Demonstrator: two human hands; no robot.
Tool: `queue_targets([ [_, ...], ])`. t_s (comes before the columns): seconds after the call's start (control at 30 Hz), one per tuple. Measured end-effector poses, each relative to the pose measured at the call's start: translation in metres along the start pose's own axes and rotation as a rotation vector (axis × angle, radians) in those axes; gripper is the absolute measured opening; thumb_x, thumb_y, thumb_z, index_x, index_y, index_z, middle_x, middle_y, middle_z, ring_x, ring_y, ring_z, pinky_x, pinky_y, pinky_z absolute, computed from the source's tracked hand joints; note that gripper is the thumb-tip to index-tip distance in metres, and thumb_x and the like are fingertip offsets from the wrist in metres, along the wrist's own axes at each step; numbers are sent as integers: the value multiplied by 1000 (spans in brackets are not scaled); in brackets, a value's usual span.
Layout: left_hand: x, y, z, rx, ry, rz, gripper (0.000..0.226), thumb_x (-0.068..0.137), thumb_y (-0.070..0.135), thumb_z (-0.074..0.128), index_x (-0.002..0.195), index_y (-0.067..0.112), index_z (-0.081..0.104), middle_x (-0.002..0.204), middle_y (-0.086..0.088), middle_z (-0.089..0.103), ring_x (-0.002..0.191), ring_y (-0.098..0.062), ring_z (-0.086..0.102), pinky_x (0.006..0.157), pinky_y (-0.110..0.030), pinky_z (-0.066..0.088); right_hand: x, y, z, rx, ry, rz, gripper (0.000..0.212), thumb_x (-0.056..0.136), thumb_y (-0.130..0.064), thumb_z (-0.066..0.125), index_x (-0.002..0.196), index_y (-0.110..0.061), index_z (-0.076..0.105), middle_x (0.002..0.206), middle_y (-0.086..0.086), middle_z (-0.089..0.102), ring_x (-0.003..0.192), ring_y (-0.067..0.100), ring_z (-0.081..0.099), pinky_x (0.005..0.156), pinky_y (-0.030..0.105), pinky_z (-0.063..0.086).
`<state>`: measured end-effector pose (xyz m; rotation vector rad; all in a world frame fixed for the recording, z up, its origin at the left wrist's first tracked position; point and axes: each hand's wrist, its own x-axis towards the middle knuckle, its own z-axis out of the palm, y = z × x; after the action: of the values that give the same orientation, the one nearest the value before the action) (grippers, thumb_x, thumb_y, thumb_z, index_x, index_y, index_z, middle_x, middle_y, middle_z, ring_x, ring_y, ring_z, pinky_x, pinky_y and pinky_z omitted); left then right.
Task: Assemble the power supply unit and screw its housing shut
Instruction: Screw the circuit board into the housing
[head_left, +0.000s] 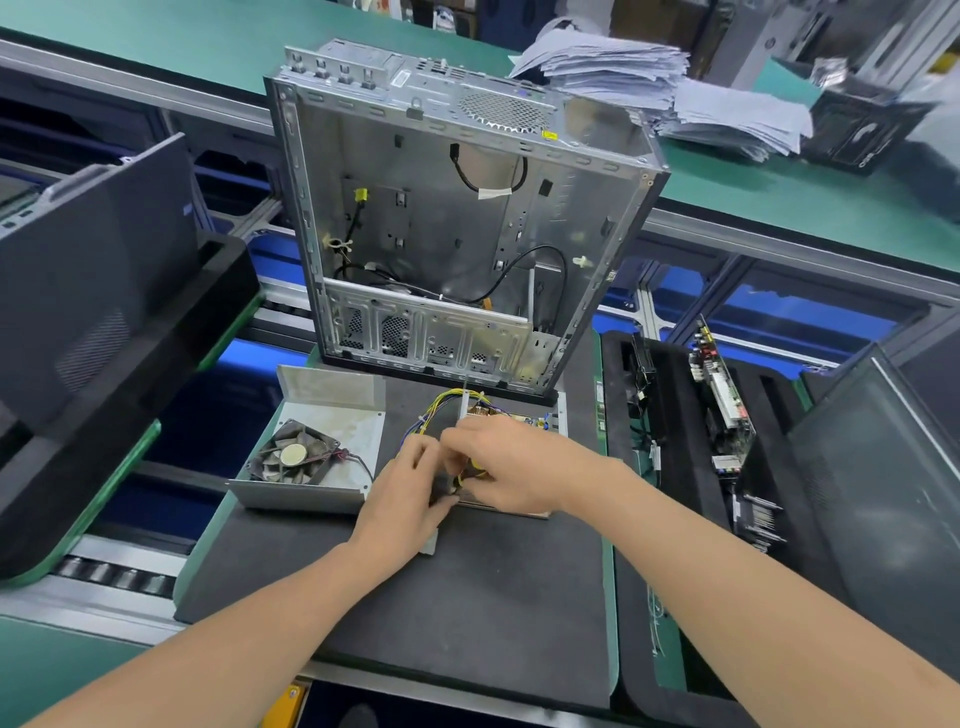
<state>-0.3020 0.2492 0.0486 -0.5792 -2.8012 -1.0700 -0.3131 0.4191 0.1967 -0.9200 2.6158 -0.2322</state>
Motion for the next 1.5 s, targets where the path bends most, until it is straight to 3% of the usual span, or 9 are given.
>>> queue_targets([
  [0.4, 2, 8, -4, 116, -30, 111, 56, 79, 4, 77, 115, 24, 39, 123, 2, 34, 74, -25, 59, 50, -41, 52, -5, -3, 12, -117, 76, 59, 16, 106, -26, 56, 118, -19, 48, 108, 5, 58, 97, 34, 62, 70, 46, 53],
  [0.6, 7, -1, -4, 114, -106, 142, 42, 88, 7, 71, 104, 20, 34, 131, 2, 32, 72, -17, 38, 54, -35, 41, 8, -12, 28, -247, 220, 192, 20, 108, -33, 41, 115, -15, 45, 96, 13, 68, 85, 40, 67, 60, 39, 38],
  [0.77, 8, -8, 1, 107, -145, 86, 24, 95, 14, 66, 109, 14, 46, 122, 6, 26, 72, -29, 57, 64, -44, 53, -4, -4, 11, -281, 54, -111, 20, 99, -14, 57, 118, -13, 52, 115, 5, 43, 80, 28, 56, 54, 38, 34],
  [0.83, 4, -7, 3, 12, -110, 80, 33, 94, 12, 69, 111, 22, 42, 116, 12, 34, 71, -10, 52, 67, -28, 50, -4, 0, 7, -331, 30, -139, 17, 97, -6, 58, 113, -10, 56, 114, 6, 44, 83, 29, 58, 53, 39, 37],
  [0.93, 2, -6, 1, -143, -100, -31, 47, 90, 12, 72, 106, 35, 35, 96, 21, 44, 85, 4, 52, 69, -10, 40, 0, 0, 11, -299, 72, -81, 15, 103, -12, 55, 117, -10, 57, 111, 8, 51, 91, 33, 63, 59, 41, 41],
  [1.1, 11, -6, -1, -93, -200, -79, 17, 90, 15, 72, 91, 10, 56, 91, 0, 53, 82, -16, 55, 77, -35, 50, 12, -12, 23, -204, 197, 268, 24, 108, -33, 47, 104, -10, 53, 96, 15, 67, 91, 40, 66, 62, 37, 36],
  [1.17, 12, -7, -2, -63, -241, -73, 18, 92, 17, 72, 91, 8, 56, 92, -1, 49, 82, -19, 53, 76, -33, 47, 13, -14, 27, -177, 219, 328, 21, 107, -32, 46, 98, -13, 47, 95, 16, 68, 92, 40, 66, 63, 37, 36],
  [1.3, 18, -8, -3, -25, -301, -53, 18, 94, 23, 68, 88, 14, 53, 89, -1, 50, 79, -16, 47, 71, -26, 35, 5, -7, 12, -112, 98, 106, 15, 103, -23, 52, 112, -11, 56, 113, 9, 56, 97, 34, 61, 65, 37, 38],
  [1.5, 20, -4, -2, 4, -323, -121, 19, 94, 25, 64, 83, 10, 62, 92, -5, 64, 88, -19, 59, 78, -32, 47, 1, -6, 11, -321, -28, -89, 18, 105, -18, 51, 120, -13, 60, 110, 6, 54, 96, 32, 62, 68, 43, 48],
])
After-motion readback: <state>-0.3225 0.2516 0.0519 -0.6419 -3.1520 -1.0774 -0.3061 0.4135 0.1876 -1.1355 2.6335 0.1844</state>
